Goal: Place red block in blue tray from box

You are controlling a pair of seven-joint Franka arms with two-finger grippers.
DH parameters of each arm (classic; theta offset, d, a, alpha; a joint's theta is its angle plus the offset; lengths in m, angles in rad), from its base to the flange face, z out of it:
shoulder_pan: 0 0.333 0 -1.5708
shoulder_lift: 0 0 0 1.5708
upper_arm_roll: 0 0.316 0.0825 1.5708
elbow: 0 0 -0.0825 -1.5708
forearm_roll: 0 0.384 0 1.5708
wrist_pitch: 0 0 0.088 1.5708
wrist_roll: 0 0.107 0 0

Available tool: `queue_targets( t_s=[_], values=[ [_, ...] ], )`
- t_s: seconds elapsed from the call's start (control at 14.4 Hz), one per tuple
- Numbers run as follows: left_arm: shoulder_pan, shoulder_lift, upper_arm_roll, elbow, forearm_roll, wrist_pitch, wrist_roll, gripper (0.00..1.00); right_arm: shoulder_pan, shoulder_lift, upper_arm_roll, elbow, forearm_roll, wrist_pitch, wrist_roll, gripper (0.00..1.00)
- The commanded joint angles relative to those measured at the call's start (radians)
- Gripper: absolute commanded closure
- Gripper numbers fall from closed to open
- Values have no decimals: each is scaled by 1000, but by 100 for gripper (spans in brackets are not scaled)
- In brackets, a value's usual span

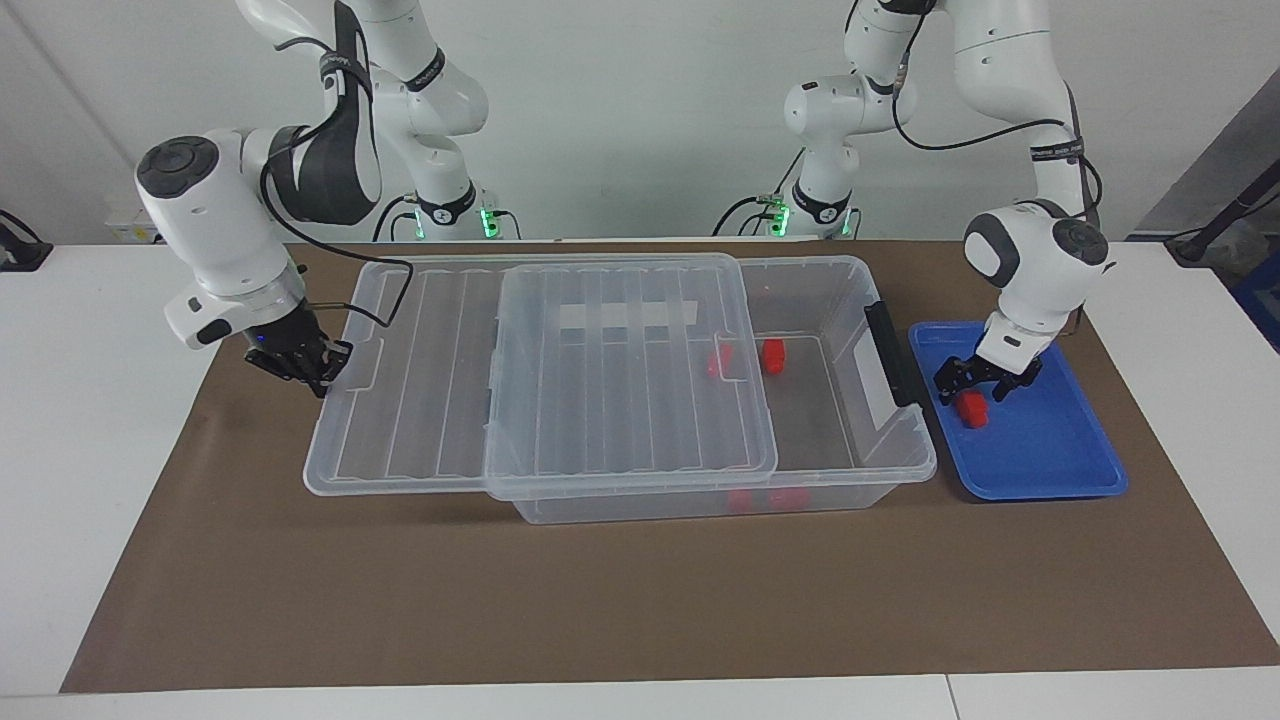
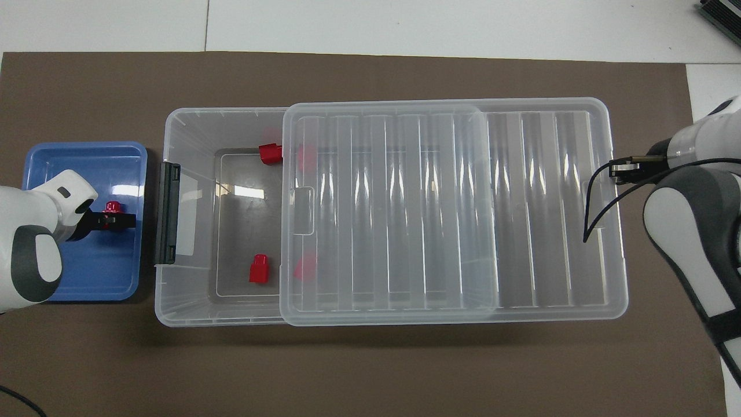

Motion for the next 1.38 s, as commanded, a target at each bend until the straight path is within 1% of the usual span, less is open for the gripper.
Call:
queue_targets(
  t_s=[0.0, 0.21, 0.35, 0.48, 0.62, 0.83, 0.9, 1.04, 1.11, 1.31],
  values=[
    [1, -5, -3, 105, -22, -155, 20, 0, 42, -7, 3, -5, 7, -11, -16, 100],
    [1, -19, -15, 174, -22, -256, 17, 0, 79, -10, 8, -10, 7, -12, -10, 100],
    [-5, -33, -18, 222, -22, -329, 14, 0, 114, -15, 8, -14, 18, -12, 44, 100],
    [-30, -56, -18, 266, -23, -401, 6, 0, 148, -20, 8, -26, 21, -12, 90, 100],
    [-59, -69, -17, 320, -23, -488, -10, 0, 159, -21, 8, -36, 22, -12, 93, 100],
    [-90, -91, -20, 407, -14, -615, -64, 0, 192, -23, 8, -37, 67, -11, 95, 100],
    [-96, -114, -20, 412, -11, -635, -64, 0, 203, -23, 8, -37, 71, -11, 95, 100],
    [-93, -160, -21, 389, -11, -654, -53, 0, 223, -23, 8, -37, 73, -11, 95, 100],
    [-96, -169, -20, 371, -11, -650, -58, 0, 231, -26, 8, -37, 73, -9, 95, 100],
    [-102, -186, -20, 381, -11, -642, -55, 0, 246, -26, 9, -37, 75, -6, 116, 100]
  ],
)
